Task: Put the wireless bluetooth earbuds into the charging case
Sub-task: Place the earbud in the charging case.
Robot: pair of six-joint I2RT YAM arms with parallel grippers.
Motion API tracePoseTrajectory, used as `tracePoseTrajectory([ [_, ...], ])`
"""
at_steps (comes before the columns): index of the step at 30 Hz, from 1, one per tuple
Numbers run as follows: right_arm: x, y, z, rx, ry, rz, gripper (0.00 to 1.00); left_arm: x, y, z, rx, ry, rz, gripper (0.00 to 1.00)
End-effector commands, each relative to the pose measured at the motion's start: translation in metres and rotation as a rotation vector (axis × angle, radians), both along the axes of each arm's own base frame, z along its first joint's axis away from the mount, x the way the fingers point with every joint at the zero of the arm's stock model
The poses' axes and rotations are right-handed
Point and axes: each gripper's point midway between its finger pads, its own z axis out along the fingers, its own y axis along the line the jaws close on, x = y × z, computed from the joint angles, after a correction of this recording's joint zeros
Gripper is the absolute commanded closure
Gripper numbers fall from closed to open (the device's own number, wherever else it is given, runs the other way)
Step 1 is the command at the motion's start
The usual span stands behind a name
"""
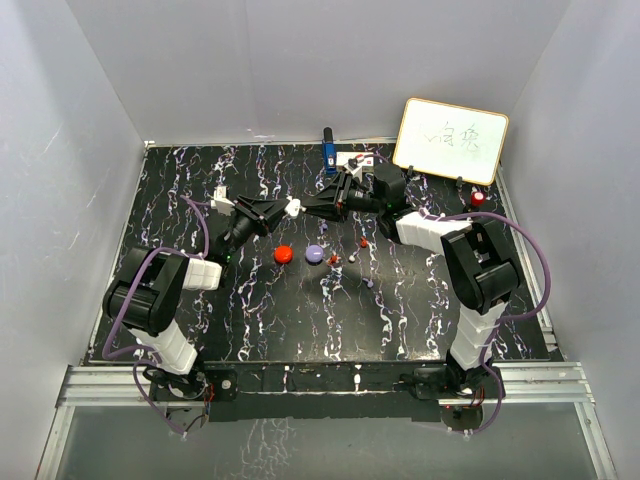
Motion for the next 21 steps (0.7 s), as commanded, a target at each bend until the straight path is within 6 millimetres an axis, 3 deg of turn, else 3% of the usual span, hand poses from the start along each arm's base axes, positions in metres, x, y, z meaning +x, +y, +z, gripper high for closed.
tracePoseTrajectory([
  [1,0.0044,0.004,0.0249,0.042,-0.091,0.001,1.0,-0.0009,-0.0031,0.0359,-0.038,-0.118,-0.003,1.0],
  [21,0.0046,0.0045,0.0226,0.043,-0.087,0.006,1.0,-0.0078,-0.0024,0.0351,-0.036,-0.11,-0.009,1.0],
])
